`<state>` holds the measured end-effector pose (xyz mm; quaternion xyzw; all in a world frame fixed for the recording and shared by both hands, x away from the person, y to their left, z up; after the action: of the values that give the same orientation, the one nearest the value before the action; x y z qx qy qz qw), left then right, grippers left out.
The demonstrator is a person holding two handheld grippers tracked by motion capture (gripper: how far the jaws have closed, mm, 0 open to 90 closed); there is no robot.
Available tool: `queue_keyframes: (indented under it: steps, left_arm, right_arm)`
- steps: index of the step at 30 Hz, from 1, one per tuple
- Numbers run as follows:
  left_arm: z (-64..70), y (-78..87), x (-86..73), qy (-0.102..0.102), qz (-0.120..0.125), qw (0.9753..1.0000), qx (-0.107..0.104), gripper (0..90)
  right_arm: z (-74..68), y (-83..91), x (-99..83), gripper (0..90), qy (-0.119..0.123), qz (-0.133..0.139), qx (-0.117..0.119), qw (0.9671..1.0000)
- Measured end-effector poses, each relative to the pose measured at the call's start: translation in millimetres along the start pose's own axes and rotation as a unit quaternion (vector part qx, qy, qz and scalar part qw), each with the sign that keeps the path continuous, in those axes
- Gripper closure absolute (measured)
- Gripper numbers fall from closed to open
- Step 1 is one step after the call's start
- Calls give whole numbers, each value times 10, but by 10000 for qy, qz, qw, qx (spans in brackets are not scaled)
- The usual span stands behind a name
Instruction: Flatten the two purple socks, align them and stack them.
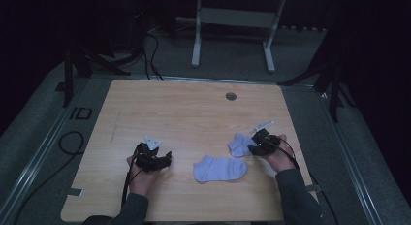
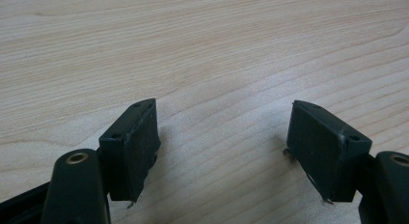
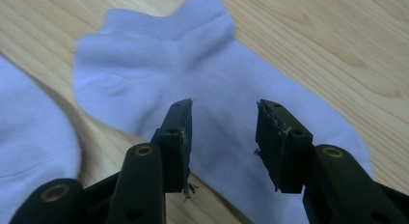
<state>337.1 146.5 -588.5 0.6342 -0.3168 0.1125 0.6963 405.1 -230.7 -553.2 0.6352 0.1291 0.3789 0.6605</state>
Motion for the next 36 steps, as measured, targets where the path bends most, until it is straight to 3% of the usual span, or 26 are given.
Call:
queue_keyframes:
  steps: [7, 15, 19, 23, 31, 32, 33, 34, 36]
  left_arm:
    - [0, 0, 0, 0, -1, 10000, 0, 272]
    - [0, 0, 0, 1, 2, 10000, 1, 272]
    - [0, 0, 0, 2, 2, 10000, 1, 272]
    - [0, -1, 1, -2, 1, 10000, -1, 272]
    - [1, -2, 2, -12, 4, 10000, -7, 272]
    - [2, -2, 2, -10, 4, 10000, -7, 272]
    - [2, -2, 2, -11, 4, 10000, -8, 272]
    - [2, -2, 2, -11, 5, 10000, -7, 272]
    - [5, -1, 1, -21, -3, 10000, -12, 272]
  right_arm:
    - [-85, -37, 29, 543, 291, -23, 166, 9994]
    - [-195, -77, 166, 512, 617, -168, -9, 9980]
    - [-238, -109, 242, 475, 700, -160, 26, 9974]
    - [-257, -123, 301, 457, 707, -135, 45, 9974]
    - [-320, -195, 461, 453, 665, -12, 429, 9969]
    - [-305, -217, 487, 456, 502, -13, 592, 9970]
    - [-305, -217, 487, 456, 502, -13, 592, 9970]
    - [-269, -244, 501, 460, 267, -7, 840, 9961]
    - [-259, -248, 503, 466, 229, 13, 847, 9961]
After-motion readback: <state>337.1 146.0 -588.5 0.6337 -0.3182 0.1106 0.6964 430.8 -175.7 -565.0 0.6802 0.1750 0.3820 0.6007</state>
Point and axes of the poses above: each handheld gripper's, and its own axes: y roughly backward along the jaws, x roughly out of its top, z roughly to its right, the point moved 3 cm from there along -y, roughly forward along the jaws, and after that the axes turned 11 degrees about -z, right-handed, at the moved point
